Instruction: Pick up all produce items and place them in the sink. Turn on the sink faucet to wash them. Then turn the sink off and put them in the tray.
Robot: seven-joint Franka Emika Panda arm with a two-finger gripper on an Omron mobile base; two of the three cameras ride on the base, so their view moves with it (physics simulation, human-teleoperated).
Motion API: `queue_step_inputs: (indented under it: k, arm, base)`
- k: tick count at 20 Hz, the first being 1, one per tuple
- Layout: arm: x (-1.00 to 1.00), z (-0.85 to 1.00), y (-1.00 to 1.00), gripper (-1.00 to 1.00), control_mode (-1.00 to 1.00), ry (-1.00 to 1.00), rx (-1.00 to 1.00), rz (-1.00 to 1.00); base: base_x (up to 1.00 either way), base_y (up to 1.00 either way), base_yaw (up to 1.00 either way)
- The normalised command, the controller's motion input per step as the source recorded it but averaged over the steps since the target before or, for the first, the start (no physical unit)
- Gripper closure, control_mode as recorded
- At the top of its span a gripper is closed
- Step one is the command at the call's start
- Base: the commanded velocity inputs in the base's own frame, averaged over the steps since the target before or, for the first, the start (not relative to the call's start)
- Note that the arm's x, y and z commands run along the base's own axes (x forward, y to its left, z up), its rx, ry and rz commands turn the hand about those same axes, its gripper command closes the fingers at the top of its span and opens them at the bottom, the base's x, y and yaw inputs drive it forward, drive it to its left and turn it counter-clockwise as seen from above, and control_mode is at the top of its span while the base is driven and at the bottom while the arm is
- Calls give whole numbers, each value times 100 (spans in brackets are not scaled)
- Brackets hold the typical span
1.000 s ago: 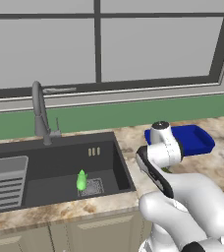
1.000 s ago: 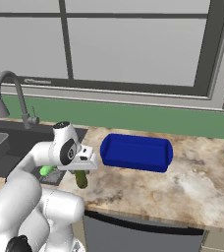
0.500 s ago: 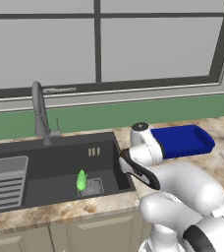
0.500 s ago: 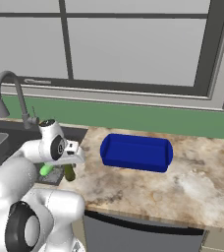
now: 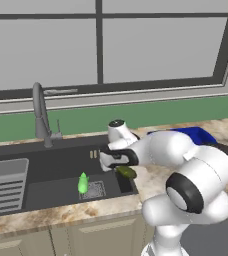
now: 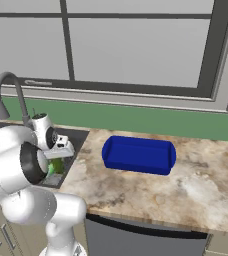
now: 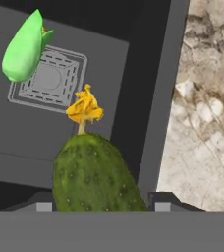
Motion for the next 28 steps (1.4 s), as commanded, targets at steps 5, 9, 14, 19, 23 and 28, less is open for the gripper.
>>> queue_step_inputs:
  k: [5, 9, 14, 19, 23, 28]
  arm:
    - [61, 0, 67, 100, -100, 10, 0, 0]
    - [23, -5, 45, 100, -100, 7, 0, 0]
    - [26, -15, 36, 100, -100, 1, 0, 0]
    - [37, -21, 41, 100, -100, 0, 0, 0]
    - [38, -27, 34, 100, -100, 1, 0, 0]
    - [41, -38, 27, 100, -100, 1, 0, 0]
  base:
    - [0, 0, 0]
    - [0, 0, 0]
    - [0, 0, 0]
    - [0, 0, 0]
    - [0, 0, 0]
    - [0, 0, 0]
